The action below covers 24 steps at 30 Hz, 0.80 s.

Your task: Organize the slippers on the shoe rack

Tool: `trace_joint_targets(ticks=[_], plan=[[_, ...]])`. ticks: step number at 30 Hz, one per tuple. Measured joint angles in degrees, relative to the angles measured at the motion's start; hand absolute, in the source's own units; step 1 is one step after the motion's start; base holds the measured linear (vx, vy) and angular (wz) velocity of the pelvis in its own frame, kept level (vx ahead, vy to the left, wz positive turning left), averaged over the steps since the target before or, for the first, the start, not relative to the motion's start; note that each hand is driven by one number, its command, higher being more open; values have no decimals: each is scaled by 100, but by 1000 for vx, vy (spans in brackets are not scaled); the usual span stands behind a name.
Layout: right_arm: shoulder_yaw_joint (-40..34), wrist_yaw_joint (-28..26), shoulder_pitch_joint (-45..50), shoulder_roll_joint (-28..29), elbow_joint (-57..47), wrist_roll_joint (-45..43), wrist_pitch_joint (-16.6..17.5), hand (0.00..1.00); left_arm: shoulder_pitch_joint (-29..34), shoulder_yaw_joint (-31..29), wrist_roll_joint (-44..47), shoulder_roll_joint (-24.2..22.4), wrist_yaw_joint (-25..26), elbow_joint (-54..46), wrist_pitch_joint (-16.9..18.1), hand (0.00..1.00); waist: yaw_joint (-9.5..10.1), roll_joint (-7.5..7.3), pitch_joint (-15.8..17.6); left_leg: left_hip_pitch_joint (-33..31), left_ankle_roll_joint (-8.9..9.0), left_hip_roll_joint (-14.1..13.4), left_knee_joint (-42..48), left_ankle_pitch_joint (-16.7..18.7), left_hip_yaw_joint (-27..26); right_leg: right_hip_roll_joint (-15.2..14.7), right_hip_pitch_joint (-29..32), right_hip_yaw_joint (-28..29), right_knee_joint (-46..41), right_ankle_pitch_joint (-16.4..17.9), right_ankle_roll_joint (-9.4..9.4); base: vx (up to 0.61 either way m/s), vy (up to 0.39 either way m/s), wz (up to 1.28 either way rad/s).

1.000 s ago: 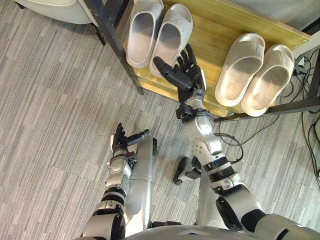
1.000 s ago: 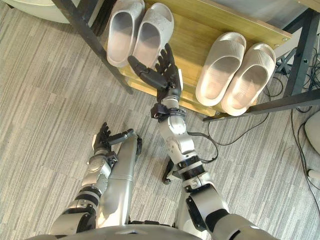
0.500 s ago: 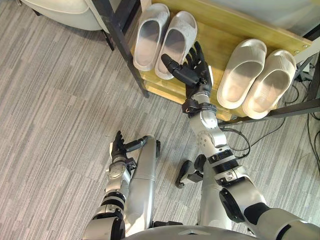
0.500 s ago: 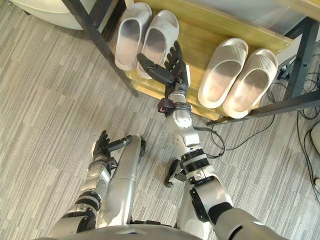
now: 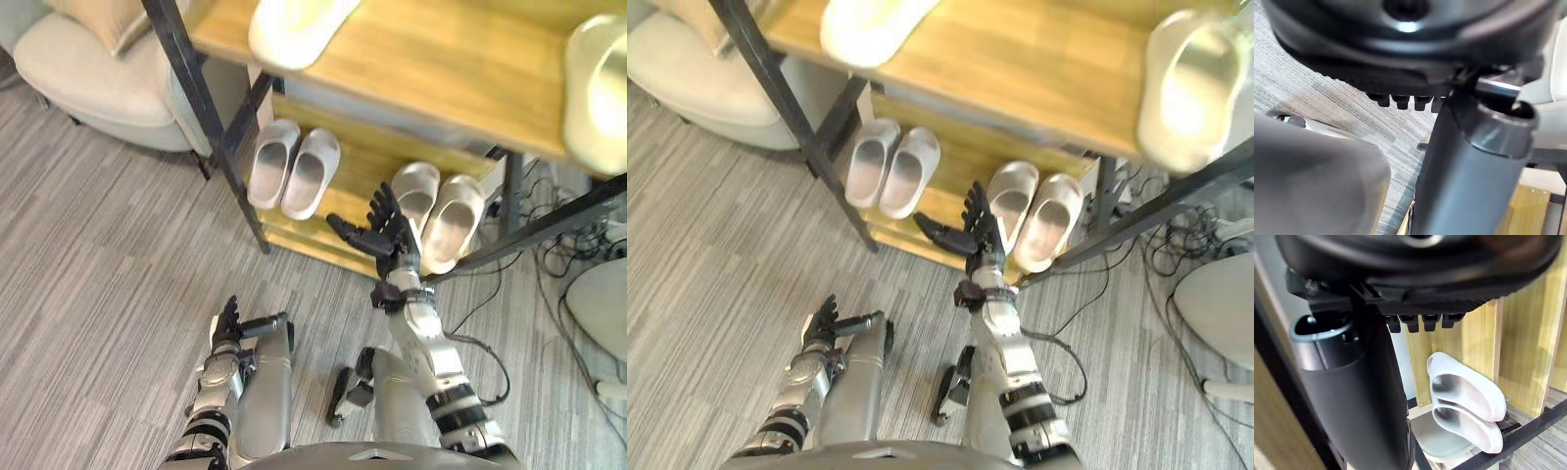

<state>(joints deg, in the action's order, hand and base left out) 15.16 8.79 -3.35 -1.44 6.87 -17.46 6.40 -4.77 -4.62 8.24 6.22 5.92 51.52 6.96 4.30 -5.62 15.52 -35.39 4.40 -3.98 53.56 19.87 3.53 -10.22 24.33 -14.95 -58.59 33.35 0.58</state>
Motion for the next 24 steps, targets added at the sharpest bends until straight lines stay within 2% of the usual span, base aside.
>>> trace_joint_targets(ticks=[5, 7, 9, 10, 11, 13, 20, 22, 24], plan=[[336, -537, 717, -456, 20, 853, 4, 100, 61, 674, -227, 181, -82, 448, -6, 100, -76, -19, -232, 947, -82, 75, -1516, -574, -158, 75, -809, -27, 1487, -674, 98, 102, 51, -3], [408, -736, 998, -616, 175, 1128, 5, 100, 184, 931, -327, 255, -131, 520, -5, 100, -174, -8, -290, 1437, -126, 153, -2314, -904, -255, 85, -1195, -28, 2209, -1021, 149, 116, 69, -6], [369, -814, 1184, -662, 481, 1351, 7, 100, 263, 1093, -372, 256, -148, 624, -6, 100, -219, 60, -419, 1768, -152, 170, -2924, -1169, -329, 146, -1460, -15, 2809, -1320, 202, 95, 59, -15], [309, -841, 1282, -689, 866, 1645, 5, 100, 363, 1229, -440, 243, -159, 632, -7, 100, -270, 127, -495, 2117, -175, 183, -3526, -1433, -422, 203, -1740, 2, 3368, -1605, 241, 90, 57, -14], [286, -852, 1310, -691, 942, 1702, 4, 100, 382, 1264, -445, 241, -164, 632, -7, 100, -273, 144, -517, 2177, -173, 185, -3650, -1490, -432, 216, -1792, 6, 3482, -1663, 251, 111, 57, -16], [169, -878, 1436, -720, 1466, 1969, -6, 100, 476, 1499, -454, 192, -233, 632, -6, 100, -310, 283, -650, 2564, -190, 211, -4402, -1843, -493, 284, -2093, 24, 4144, -2014, 289, 76, 30, -12], [-95, -831, 1425, -668, 2751, 2243, -77, 100, 505, 1821, -506, 10, -263, 586, -3, 100, -355, 477, -805, 3310, -178, 199, -5515, -2394, -616, 431, -2620, 127, 5019, -2520, 307, -18, 16, -11], [-240, -798, 1423, -653, 3044, 2239, -86, 100, 552, 2110, -501, 10, -260, 401, -15, 100, -411, 520, -829, 3407, -195, 200, -5689, -2499, -611, 446, -2658, 129, 5092, -2588, 311, -84, 23, -1], [-425, -715, 1425, -622, 3341, 2189, -88, 100, 740, 2578, -477, 121, -261, -195, -1, 100, -451, 560, -851, 3465, -225, 209, -5842, -2616, -594, 456, -2674, 126, 5152, -2654, 320, -93, 36, 2]])
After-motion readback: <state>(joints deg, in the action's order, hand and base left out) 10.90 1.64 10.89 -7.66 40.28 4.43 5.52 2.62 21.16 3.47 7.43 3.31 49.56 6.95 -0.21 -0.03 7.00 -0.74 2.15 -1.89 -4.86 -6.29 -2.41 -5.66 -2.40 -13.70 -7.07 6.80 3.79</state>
